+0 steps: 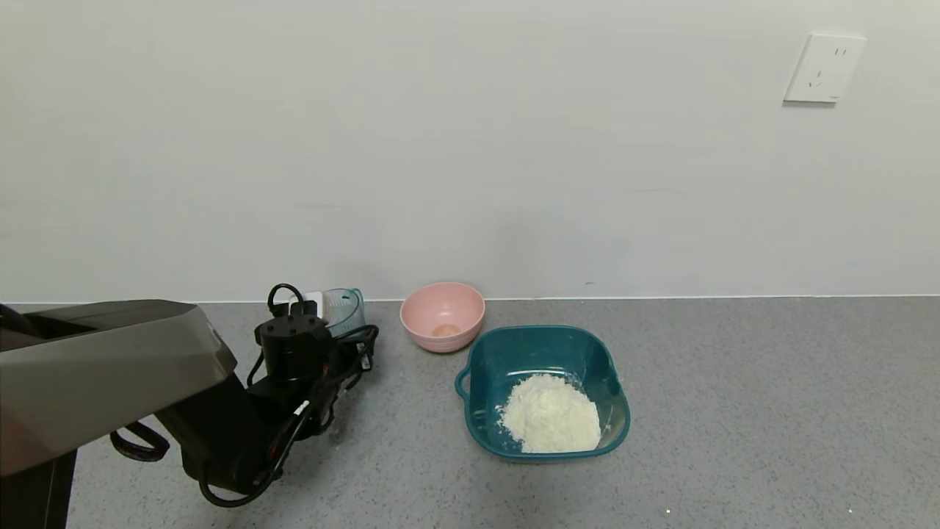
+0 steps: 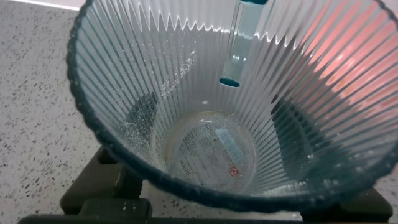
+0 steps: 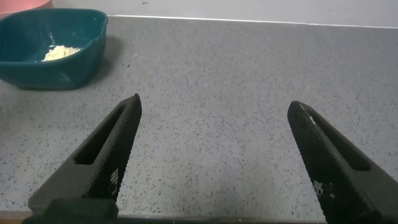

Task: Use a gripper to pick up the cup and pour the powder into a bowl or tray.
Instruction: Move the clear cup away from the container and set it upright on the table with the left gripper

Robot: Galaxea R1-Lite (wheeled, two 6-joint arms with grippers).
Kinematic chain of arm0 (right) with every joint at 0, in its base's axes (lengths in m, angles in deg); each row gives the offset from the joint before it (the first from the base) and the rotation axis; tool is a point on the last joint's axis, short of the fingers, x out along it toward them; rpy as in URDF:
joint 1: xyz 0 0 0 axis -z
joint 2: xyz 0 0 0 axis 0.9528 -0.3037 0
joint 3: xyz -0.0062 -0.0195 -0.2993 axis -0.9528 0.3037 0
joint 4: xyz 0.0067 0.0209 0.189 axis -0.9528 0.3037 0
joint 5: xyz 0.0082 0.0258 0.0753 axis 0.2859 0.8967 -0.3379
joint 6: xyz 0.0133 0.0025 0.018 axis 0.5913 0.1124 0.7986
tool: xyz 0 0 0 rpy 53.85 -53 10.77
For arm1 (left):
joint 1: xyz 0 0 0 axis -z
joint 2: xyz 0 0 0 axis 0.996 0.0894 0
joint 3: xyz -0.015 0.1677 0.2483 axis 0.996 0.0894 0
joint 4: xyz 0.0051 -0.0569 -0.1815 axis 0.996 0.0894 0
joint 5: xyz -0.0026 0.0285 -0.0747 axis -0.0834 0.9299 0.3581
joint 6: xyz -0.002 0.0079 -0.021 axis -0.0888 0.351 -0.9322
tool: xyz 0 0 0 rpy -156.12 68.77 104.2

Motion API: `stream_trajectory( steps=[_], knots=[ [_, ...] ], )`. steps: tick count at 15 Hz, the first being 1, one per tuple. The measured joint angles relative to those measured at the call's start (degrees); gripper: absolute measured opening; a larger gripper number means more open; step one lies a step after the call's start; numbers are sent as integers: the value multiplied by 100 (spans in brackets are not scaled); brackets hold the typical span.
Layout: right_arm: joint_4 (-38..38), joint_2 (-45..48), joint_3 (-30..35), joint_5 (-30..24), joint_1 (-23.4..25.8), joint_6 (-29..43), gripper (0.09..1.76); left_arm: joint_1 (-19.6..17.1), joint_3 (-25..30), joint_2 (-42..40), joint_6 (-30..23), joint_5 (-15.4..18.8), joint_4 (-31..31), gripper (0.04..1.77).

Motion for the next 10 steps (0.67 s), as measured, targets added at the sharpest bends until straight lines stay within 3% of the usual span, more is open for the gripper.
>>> stream_trajectory(
  steps=[8, 10],
  knots=[
    [-2, 0, 0, 4, 0, 2, 171, -48, -107, 334, -2, -4, 5, 130],
    [0, 0, 0, 2, 0, 2, 171, -48, -85, 350, -2, -1, 7, 143]
  ],
)
